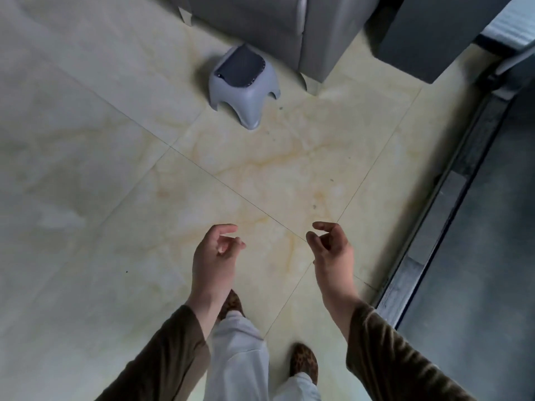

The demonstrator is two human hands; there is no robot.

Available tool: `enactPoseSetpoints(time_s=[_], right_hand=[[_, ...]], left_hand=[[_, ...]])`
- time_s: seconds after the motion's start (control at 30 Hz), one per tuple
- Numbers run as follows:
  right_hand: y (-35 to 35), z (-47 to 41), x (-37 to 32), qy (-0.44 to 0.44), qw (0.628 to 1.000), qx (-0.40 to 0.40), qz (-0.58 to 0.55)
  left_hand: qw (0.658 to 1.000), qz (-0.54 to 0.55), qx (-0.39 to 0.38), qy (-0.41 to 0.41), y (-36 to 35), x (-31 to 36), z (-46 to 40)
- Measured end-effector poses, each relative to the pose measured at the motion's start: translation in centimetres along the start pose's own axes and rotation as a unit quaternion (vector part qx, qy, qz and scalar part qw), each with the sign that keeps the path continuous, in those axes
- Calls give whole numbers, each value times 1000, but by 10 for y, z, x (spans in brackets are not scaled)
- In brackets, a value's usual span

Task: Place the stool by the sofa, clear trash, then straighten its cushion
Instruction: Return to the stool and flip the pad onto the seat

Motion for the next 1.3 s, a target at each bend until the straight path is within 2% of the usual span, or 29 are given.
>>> enactPoseSetpoints(time_s=[0.37, 0.6, 1.0, 1.3], right_hand=[[-125, -120, -102, 17, 1000, -15, 4], [-173, -211, -151, 20, 1000, -19, -7], [-266, -354, -204, -33, 999, 6, -23], [-297, -450, -220, -84, 993, 71, -41]], left_hand=[[1000, -8, -20, -15, 82, 72, -156], [999, -30, -3, -10, 112, 127, -249], [998, -47, -40, -28, 135, 206, -423], [984, -106, -134, -51, 112, 254, -553]])
Point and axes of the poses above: each hand's wrist, its own z-axis away from the middle knuckle, its own y-axis out of the back of the hand, x = y × z, the point moved 8 cm from there along -z, towards the middle knuckle, and after that the axes turned 8 degrees about -x, right-handed, at the moved point
